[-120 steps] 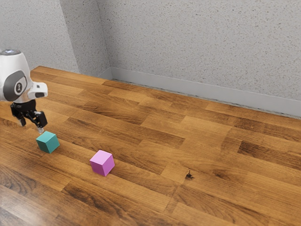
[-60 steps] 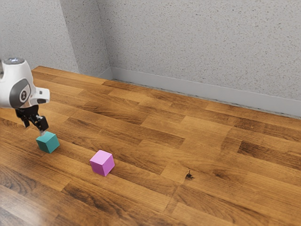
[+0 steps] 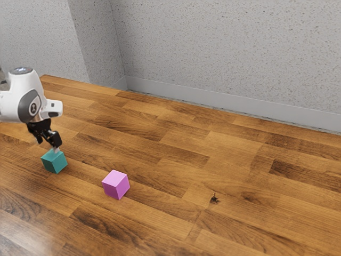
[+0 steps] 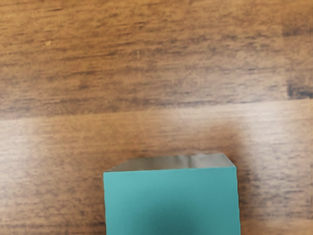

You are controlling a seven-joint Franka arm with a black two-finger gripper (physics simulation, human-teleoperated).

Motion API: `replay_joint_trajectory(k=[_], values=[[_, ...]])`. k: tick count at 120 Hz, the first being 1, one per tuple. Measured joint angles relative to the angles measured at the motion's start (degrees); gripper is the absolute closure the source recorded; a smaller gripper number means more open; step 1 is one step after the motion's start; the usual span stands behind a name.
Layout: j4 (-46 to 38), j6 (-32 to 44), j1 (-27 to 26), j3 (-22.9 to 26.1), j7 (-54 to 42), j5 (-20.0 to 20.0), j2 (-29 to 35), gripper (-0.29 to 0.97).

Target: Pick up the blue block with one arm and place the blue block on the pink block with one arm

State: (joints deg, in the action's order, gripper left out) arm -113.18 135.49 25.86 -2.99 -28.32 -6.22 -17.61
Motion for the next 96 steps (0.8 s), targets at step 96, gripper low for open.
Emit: replay_joint_trajectory(k=[96], values=[[3.15,-2.93,5.07,4.57,-1.51,-0.16,-4.98,0.00]])
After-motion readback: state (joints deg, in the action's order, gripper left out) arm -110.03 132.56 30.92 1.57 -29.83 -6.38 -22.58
